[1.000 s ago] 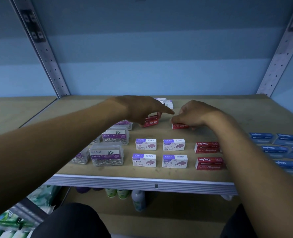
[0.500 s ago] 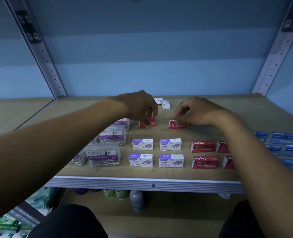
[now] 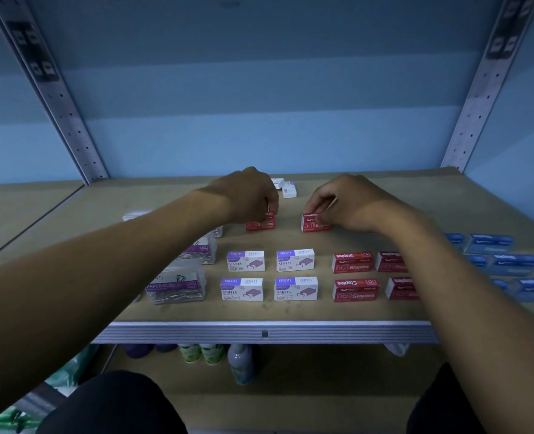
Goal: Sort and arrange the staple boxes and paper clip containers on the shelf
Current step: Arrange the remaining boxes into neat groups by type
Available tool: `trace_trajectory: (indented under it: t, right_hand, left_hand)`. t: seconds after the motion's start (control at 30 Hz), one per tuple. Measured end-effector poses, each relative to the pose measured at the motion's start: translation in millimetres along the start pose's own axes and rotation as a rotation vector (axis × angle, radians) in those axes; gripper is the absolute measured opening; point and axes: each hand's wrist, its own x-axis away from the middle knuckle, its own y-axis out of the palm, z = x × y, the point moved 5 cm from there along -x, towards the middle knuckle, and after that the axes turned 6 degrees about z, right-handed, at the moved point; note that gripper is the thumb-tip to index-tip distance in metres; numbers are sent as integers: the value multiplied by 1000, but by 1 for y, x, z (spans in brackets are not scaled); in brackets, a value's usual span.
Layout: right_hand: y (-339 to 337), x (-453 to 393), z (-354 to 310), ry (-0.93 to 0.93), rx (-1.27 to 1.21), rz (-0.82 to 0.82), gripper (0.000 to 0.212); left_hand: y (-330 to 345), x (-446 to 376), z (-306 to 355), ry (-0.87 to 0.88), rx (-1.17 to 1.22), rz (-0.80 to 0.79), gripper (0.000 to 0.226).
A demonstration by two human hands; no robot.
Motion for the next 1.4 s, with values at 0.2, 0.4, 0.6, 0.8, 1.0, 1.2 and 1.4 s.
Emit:
trace_trajectory:
  t: [0.2,0.4,0.6,0.8,1.0,1.2,1.4]
  right_hand:
    - [-19,14,11,32,28,6,28]
    - [-40,31,25,69,49,24,27]
    - [-54,47,43,107,60,32,25]
    - [-60,55,53,127,54,25,22]
    - [-58,59,59,146,71,-10,21]
    - [-53,60,58,154,80,-30,20]
    - [-61,60,53,124,-3,33,18]
  left_hand:
    - [-3,-8,30,-3,74,18,25]
    - [-1,-17,68,30,120,4,23]
    - [0,-21,95,94,130,3,21]
    - [1,-24,112,162,125,13,21]
    - [3,-25,124,206,101,-18,19]
    - [7,-21,124,212,65,-33,20]
    - [1,-19,109,163,95,-9,21]
